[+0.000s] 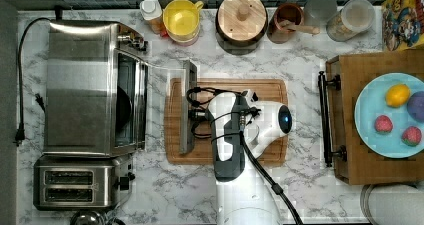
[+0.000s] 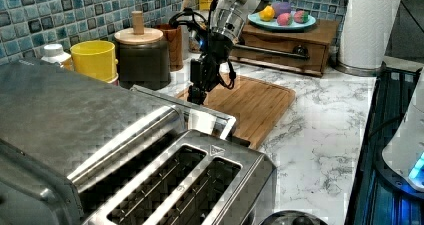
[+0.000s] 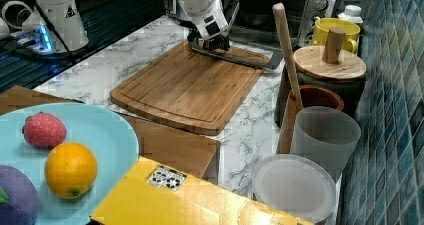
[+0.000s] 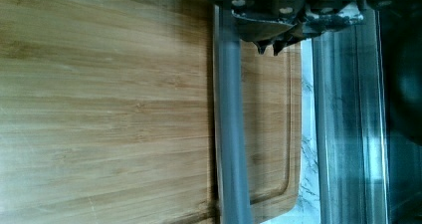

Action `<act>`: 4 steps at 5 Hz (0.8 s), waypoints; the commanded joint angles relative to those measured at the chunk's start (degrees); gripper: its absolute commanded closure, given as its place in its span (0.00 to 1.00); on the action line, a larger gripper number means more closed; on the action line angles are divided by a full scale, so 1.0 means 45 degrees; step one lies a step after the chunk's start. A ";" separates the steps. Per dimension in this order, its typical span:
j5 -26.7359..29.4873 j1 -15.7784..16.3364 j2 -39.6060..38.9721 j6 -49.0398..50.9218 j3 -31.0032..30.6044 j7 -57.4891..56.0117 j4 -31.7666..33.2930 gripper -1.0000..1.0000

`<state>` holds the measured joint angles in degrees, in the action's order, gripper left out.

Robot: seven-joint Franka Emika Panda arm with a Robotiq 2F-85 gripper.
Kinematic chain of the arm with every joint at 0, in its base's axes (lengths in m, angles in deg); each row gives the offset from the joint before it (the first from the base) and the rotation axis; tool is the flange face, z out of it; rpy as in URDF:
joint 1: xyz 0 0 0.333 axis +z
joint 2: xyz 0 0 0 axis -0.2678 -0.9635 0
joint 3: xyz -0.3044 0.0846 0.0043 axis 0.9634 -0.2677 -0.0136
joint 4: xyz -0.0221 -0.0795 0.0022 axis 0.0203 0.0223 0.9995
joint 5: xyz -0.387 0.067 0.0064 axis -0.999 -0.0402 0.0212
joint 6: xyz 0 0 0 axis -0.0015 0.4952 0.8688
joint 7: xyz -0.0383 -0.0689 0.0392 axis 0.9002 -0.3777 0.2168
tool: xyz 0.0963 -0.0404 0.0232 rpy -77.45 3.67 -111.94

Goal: Close the oven.

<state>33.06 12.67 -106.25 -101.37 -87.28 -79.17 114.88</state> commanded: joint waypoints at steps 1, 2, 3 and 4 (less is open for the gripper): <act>-0.0033 0.1589 0.3165 0.0885 -0.1657 0.1985 -0.1094 1.00; -0.1387 0.2201 0.3344 0.0146 -0.2006 0.3066 -0.1282 1.00; -0.2837 0.1746 0.3024 -0.0101 -0.3235 0.4510 -0.1822 1.00; -0.3398 0.1913 0.3380 -0.0853 -0.3637 0.5102 -0.1782 1.00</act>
<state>18.18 13.21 -93.71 -104.50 -98.24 -58.41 113.88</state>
